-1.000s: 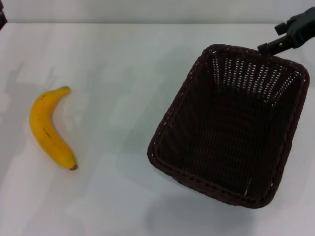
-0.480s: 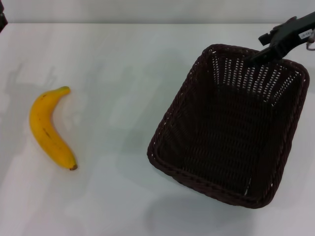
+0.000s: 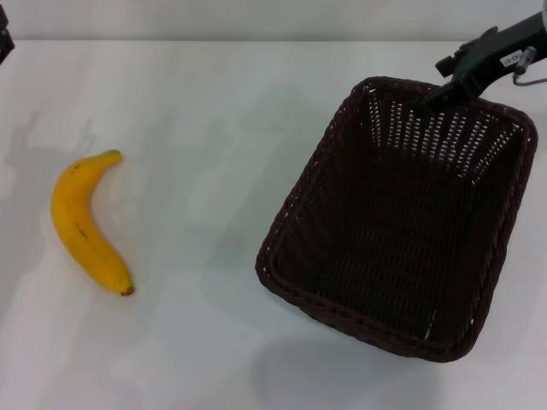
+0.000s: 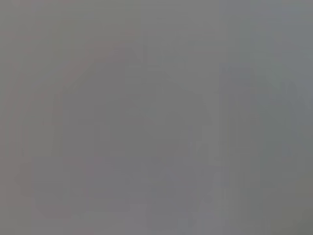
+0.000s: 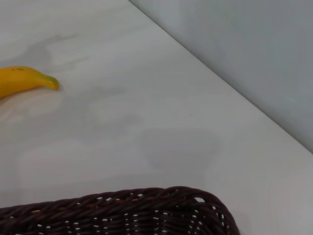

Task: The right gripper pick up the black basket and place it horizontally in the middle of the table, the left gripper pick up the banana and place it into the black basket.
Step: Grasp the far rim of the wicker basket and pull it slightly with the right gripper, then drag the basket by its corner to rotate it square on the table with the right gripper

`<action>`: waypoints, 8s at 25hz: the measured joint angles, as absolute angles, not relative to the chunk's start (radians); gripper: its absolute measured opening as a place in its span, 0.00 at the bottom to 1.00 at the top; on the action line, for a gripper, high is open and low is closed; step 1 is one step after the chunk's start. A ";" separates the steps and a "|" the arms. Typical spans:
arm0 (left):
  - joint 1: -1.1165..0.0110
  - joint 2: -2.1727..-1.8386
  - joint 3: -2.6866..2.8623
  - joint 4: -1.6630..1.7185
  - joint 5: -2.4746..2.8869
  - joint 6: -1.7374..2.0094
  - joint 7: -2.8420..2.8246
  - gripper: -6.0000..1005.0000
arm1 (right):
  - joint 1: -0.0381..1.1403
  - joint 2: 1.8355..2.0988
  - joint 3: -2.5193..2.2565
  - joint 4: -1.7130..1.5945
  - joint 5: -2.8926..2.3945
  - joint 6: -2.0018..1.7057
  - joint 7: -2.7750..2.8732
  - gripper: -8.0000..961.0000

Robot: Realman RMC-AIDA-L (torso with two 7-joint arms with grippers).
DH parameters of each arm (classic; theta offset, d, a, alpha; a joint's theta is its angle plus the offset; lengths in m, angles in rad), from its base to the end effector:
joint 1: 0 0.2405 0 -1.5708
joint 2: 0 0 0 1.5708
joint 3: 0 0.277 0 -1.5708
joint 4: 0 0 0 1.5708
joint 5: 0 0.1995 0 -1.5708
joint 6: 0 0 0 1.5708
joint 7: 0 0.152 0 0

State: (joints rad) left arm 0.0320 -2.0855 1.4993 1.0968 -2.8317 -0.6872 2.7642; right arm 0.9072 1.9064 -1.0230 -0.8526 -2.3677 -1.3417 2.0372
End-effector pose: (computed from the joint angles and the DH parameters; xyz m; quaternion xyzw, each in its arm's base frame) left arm -0.3031 0.3157 0.0677 -0.6964 -0.1537 -0.2788 0.6432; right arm 0.1763 0.4606 0.0413 -0.9568 0.2013 -0.0390 0.2062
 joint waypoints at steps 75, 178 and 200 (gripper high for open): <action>0.029 -2.082 1.506 1.095 -2.828 -0.687 2.752 0.88 | 0.929 2.008 -1.142 -1.075 -2.824 -1.465 2.562 0.30; 0.020 -2.080 1.514 1.083 -2.823 -0.703 2.715 0.87 | 0.436 2.017 -1.282 -1.308 -2.140 -1.088 2.839 0.18; 0.019 -2.080 1.514 1.083 -2.821 -0.691 2.715 0.87 | 0.388 2.013 -1.254 -1.393 -2.142 -1.033 2.735 0.45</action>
State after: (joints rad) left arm 0.0186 -2.0800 1.5140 1.0829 -2.8207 -0.6908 2.7151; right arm 0.3883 2.0126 -1.2541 -1.3930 -2.1415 -1.0331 2.7348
